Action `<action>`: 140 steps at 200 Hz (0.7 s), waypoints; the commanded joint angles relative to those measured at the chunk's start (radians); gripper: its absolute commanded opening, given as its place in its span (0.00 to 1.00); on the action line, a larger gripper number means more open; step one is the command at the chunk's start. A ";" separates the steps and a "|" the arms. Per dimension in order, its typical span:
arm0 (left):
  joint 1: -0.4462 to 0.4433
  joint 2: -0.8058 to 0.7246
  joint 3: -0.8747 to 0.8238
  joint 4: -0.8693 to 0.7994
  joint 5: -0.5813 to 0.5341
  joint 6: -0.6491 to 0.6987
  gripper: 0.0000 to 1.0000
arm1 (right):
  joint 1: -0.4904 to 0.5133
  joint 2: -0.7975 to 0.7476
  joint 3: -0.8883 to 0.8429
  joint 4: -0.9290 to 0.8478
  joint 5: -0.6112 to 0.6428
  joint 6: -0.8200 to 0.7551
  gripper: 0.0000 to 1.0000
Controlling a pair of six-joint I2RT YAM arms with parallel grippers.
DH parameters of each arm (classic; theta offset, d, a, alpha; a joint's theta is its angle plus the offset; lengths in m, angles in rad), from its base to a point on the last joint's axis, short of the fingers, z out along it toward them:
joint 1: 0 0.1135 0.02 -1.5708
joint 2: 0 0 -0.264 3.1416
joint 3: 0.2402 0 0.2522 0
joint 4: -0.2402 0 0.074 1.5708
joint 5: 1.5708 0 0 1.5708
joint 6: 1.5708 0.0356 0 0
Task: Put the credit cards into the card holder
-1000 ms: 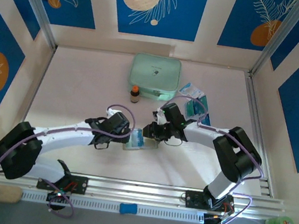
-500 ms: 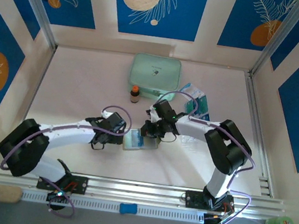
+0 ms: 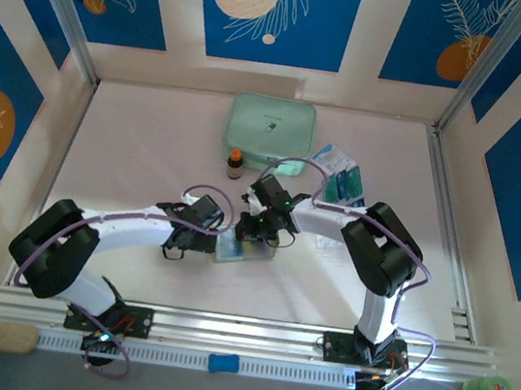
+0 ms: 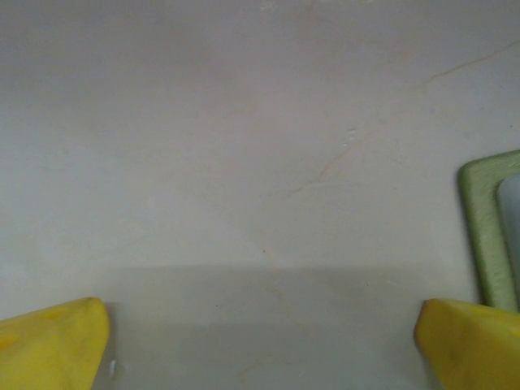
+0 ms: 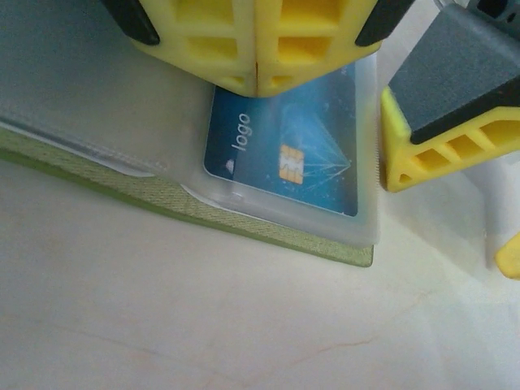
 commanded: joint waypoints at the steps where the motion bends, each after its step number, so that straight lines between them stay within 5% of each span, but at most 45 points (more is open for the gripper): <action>1: 0.010 0.036 0.000 0.018 0.016 0.010 1.00 | 0.026 0.019 0.024 -0.052 -0.007 0.015 0.00; 63: 0.010 0.036 -0.008 0.032 0.019 0.007 1.00 | -0.004 -0.102 0.003 -0.083 0.023 0.022 0.00; 140: 0.010 0.036 -0.013 0.038 0.016 0.009 1.00 | -0.001 -0.037 0.023 -0.127 0.088 0.003 0.00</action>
